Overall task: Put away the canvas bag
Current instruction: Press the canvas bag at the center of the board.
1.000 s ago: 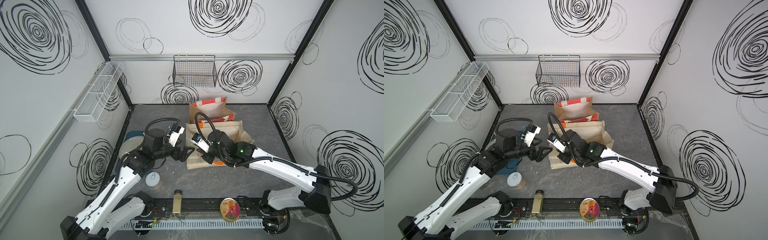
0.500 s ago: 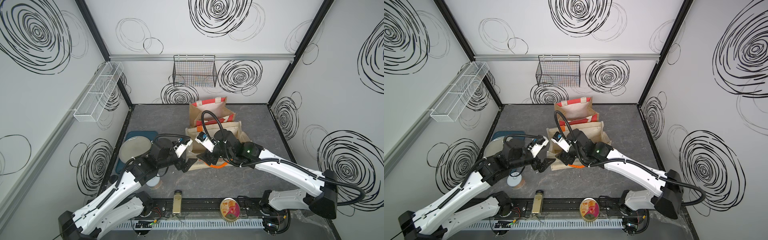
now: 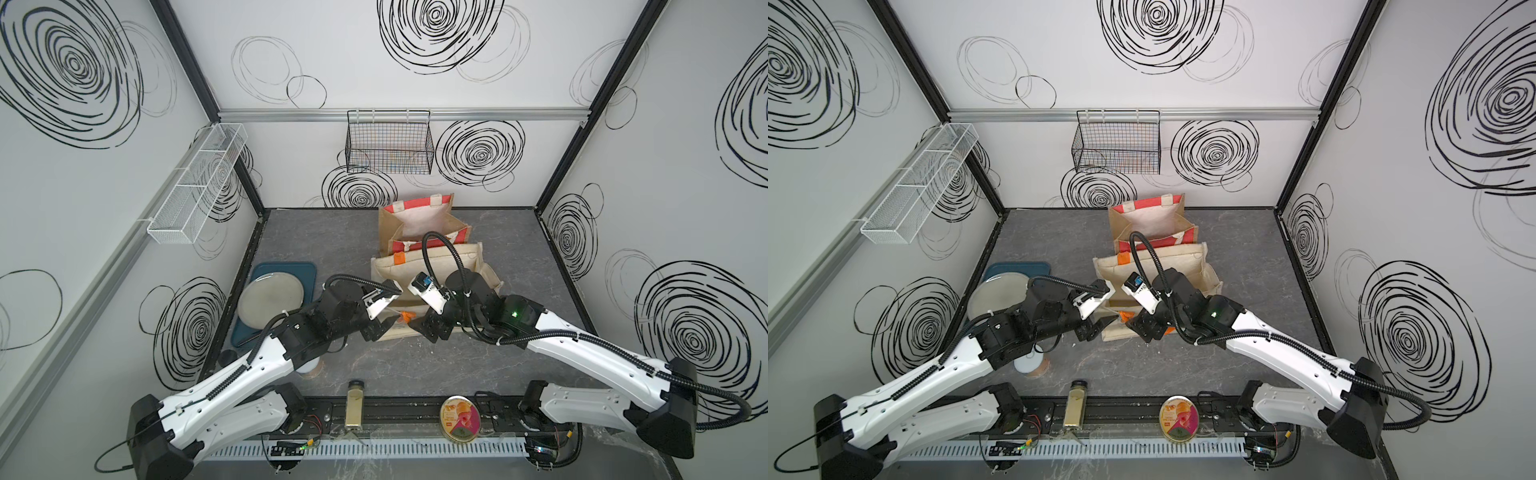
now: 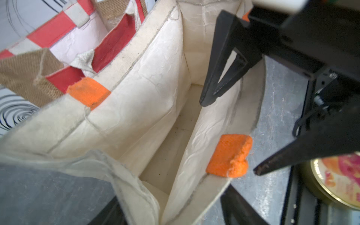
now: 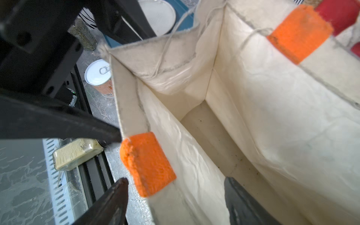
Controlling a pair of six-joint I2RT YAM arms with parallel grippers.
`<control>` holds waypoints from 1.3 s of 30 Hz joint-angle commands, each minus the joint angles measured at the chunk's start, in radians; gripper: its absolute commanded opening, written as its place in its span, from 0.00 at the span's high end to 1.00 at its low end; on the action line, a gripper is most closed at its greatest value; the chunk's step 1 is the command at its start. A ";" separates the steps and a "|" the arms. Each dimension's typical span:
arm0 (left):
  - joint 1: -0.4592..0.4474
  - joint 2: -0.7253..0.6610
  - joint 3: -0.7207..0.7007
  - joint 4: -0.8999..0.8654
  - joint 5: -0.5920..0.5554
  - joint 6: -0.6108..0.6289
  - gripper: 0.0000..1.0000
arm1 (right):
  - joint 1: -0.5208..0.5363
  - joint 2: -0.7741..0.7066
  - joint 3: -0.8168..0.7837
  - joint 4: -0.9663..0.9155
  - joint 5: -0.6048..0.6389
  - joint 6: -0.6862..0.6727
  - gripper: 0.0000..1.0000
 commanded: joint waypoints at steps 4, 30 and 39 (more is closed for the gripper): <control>-0.008 0.045 0.049 0.070 0.014 0.039 0.61 | -0.029 -0.055 -0.040 0.051 0.002 -0.007 0.20; 0.150 0.080 0.103 -0.046 0.275 0.025 0.84 | -0.094 0.137 -0.051 0.514 -0.159 -0.235 0.41; 0.207 0.059 0.151 -0.097 0.248 0.013 0.53 | -0.093 0.170 -0.046 0.473 -0.145 -0.253 0.79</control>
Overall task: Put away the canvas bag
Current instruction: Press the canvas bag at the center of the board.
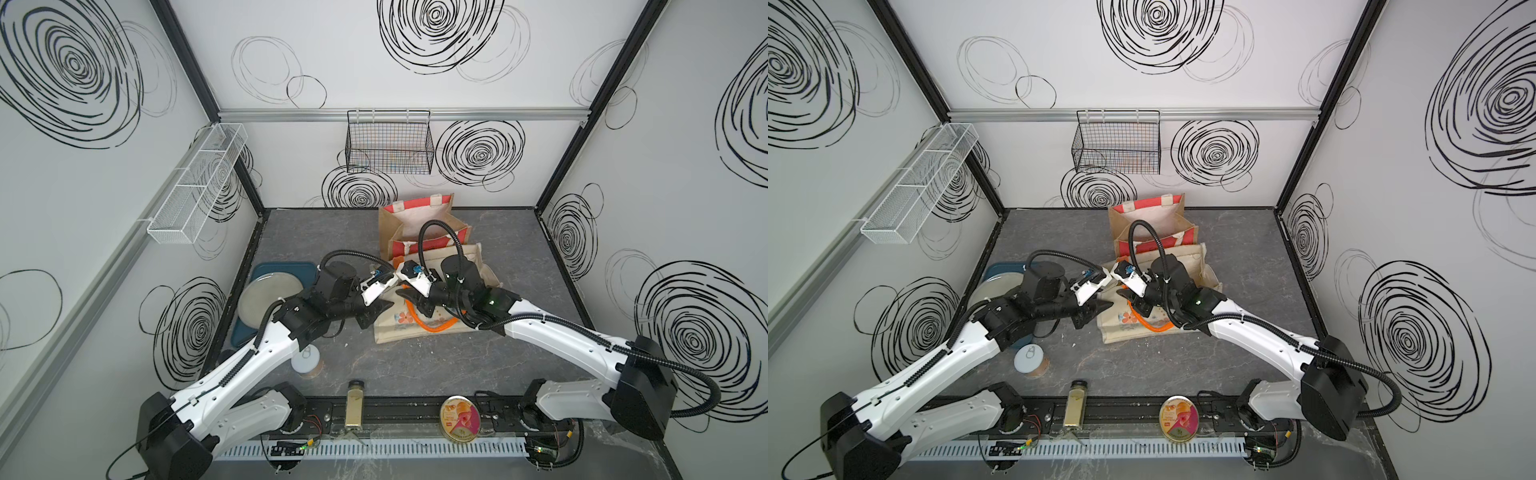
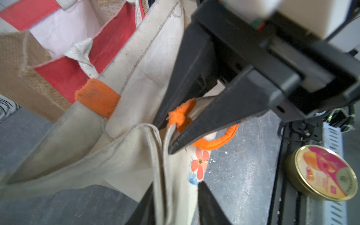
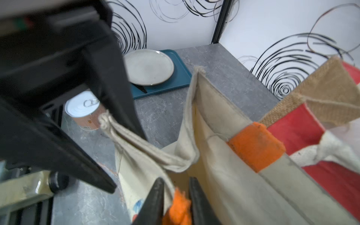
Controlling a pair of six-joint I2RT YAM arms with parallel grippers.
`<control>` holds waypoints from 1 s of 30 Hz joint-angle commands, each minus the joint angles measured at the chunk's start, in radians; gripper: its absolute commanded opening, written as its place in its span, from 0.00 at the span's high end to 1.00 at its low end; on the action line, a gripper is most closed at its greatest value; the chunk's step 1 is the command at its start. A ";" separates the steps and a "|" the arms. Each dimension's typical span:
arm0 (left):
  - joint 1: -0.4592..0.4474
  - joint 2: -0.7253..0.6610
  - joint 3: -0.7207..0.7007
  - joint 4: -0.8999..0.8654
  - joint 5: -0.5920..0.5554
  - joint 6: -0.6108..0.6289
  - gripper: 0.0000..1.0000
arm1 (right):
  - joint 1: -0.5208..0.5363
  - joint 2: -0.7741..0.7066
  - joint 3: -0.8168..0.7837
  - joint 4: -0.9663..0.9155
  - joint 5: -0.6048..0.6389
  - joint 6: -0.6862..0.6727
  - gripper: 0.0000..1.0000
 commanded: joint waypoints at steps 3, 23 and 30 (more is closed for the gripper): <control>0.059 -0.020 0.129 -0.049 -0.007 -0.004 0.48 | -0.001 0.004 0.008 0.015 -0.007 -0.018 0.81; 0.241 0.370 0.454 -0.291 0.307 0.213 0.16 | 0.002 0.016 -0.039 0.095 -0.049 0.028 0.78; 0.191 0.396 0.441 -0.365 0.354 0.209 0.15 | 0.000 0.046 -0.021 0.108 -0.011 0.039 0.79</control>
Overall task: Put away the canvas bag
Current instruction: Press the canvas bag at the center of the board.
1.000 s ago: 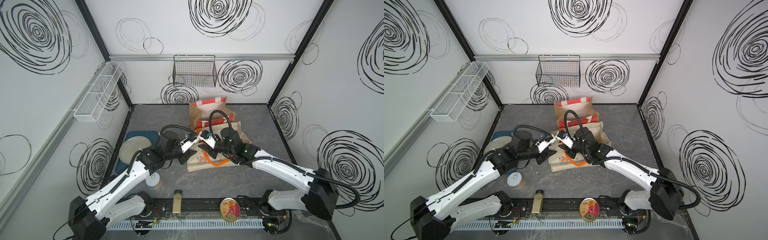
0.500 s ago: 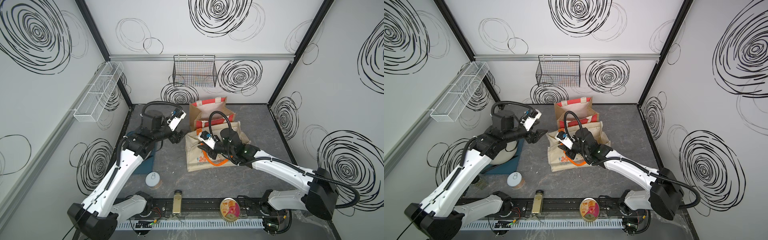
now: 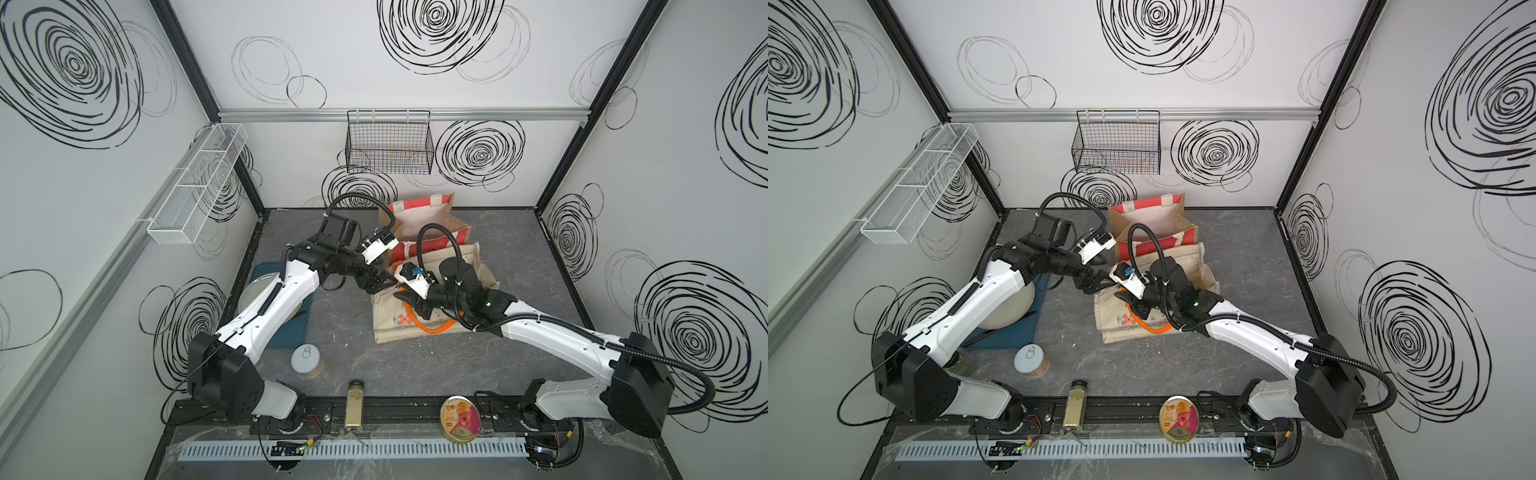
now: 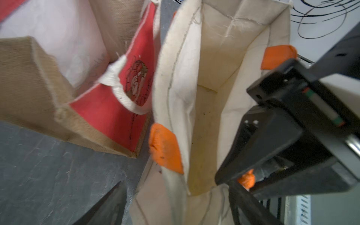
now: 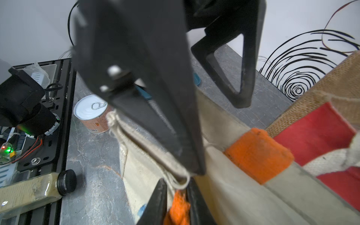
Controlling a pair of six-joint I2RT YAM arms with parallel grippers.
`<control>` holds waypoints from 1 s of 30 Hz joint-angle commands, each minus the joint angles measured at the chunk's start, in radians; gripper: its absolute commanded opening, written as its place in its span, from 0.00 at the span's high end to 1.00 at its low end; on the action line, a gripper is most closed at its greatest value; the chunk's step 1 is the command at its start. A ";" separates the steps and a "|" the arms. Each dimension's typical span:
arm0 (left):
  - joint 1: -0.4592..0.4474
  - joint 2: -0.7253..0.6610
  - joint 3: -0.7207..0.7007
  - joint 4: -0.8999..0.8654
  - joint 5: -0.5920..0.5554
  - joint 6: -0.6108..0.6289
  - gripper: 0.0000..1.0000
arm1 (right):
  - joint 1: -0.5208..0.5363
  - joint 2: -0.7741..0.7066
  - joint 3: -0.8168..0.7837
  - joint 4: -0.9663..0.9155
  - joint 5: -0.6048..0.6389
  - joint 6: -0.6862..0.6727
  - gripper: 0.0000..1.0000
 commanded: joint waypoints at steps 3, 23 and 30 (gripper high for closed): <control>-0.020 -0.040 -0.016 -0.067 0.060 0.014 0.15 | 0.001 0.039 0.023 0.046 0.058 0.020 0.79; -0.143 -0.129 -0.132 0.045 -0.285 -0.062 0.63 | -0.029 -0.045 0.028 0.020 0.039 0.056 0.69; -0.156 -0.120 -0.153 0.057 -0.280 -0.071 0.63 | -0.053 -0.050 0.065 -0.111 0.038 0.037 0.60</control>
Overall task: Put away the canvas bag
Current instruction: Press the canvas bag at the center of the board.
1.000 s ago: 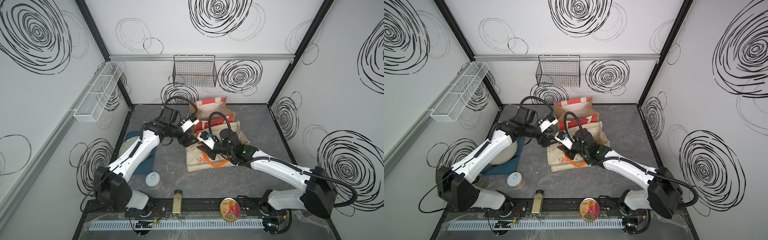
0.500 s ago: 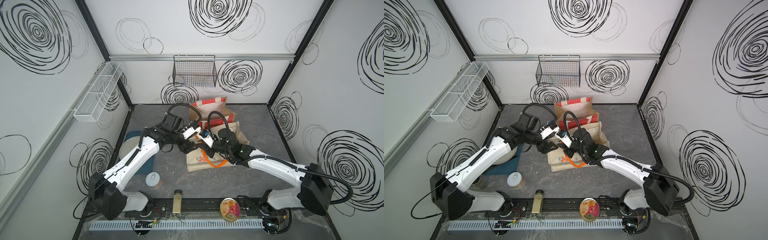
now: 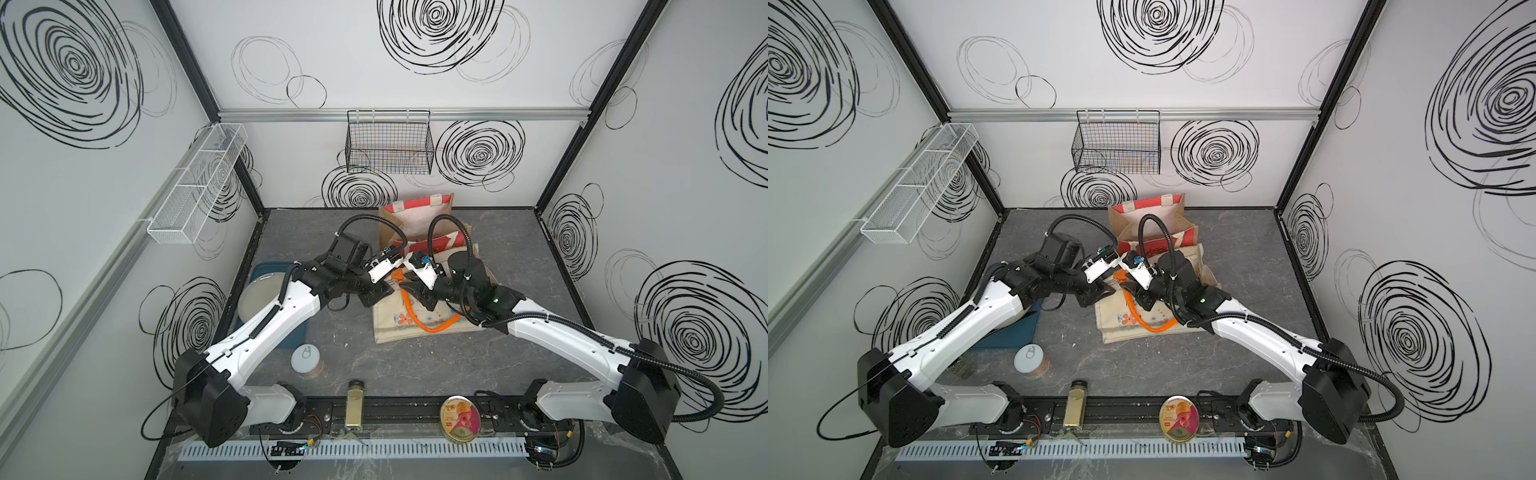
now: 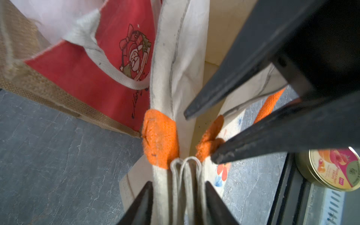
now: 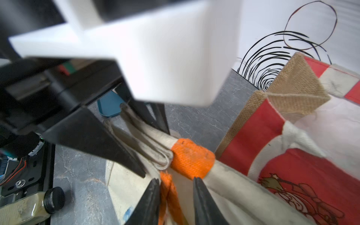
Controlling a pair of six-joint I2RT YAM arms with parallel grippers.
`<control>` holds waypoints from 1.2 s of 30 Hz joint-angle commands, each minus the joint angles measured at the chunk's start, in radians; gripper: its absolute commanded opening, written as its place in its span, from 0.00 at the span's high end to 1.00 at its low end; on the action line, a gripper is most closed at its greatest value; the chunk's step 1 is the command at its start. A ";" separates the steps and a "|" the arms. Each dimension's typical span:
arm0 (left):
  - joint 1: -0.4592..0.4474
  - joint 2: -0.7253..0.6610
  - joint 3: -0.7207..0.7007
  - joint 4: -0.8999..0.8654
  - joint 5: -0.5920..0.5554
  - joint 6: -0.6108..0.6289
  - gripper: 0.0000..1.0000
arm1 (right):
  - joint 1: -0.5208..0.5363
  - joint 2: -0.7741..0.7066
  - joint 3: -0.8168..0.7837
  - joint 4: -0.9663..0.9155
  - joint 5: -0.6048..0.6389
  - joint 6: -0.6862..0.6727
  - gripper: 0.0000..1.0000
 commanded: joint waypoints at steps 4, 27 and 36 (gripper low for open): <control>-0.021 -0.002 0.016 0.008 -0.014 0.017 0.74 | -0.005 -0.034 0.080 -0.172 0.001 -0.076 0.40; 0.087 -0.091 0.001 0.005 0.294 0.248 1.00 | -0.095 0.259 0.508 -0.604 -0.268 -0.411 0.17; 0.079 -0.060 0.017 -0.056 0.298 0.306 1.00 | -0.130 0.297 0.623 -0.796 -0.295 -0.362 0.19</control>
